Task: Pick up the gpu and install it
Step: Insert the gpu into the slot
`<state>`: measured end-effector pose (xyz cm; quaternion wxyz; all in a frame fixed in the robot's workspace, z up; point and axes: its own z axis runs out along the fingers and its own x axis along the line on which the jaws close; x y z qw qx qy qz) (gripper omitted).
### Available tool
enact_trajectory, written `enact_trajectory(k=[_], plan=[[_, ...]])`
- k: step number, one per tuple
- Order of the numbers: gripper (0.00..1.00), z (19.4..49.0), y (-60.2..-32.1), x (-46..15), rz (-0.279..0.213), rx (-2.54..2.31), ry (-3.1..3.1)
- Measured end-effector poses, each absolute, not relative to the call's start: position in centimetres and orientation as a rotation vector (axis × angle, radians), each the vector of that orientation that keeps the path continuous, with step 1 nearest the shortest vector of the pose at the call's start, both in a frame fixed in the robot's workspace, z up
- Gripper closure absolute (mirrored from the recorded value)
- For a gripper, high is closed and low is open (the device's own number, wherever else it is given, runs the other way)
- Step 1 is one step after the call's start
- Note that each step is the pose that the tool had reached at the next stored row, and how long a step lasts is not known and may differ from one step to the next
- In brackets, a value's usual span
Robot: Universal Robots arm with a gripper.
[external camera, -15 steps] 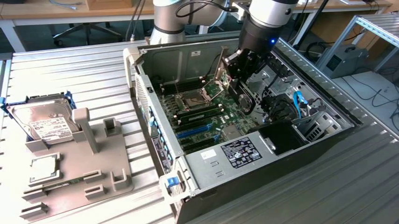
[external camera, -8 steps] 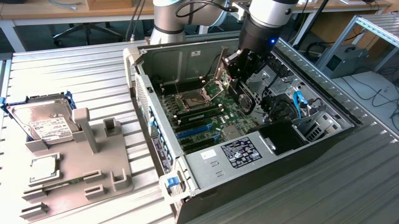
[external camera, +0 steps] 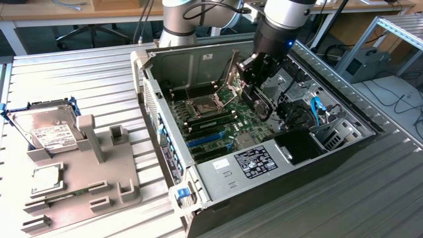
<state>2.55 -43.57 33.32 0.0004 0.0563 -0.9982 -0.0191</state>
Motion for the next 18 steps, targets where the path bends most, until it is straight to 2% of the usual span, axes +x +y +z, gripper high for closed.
enact_trajectory(k=[18], plan=[[0.74, 33.32, -43.57, 2.56, -0.059, 0.699, -3.055]])
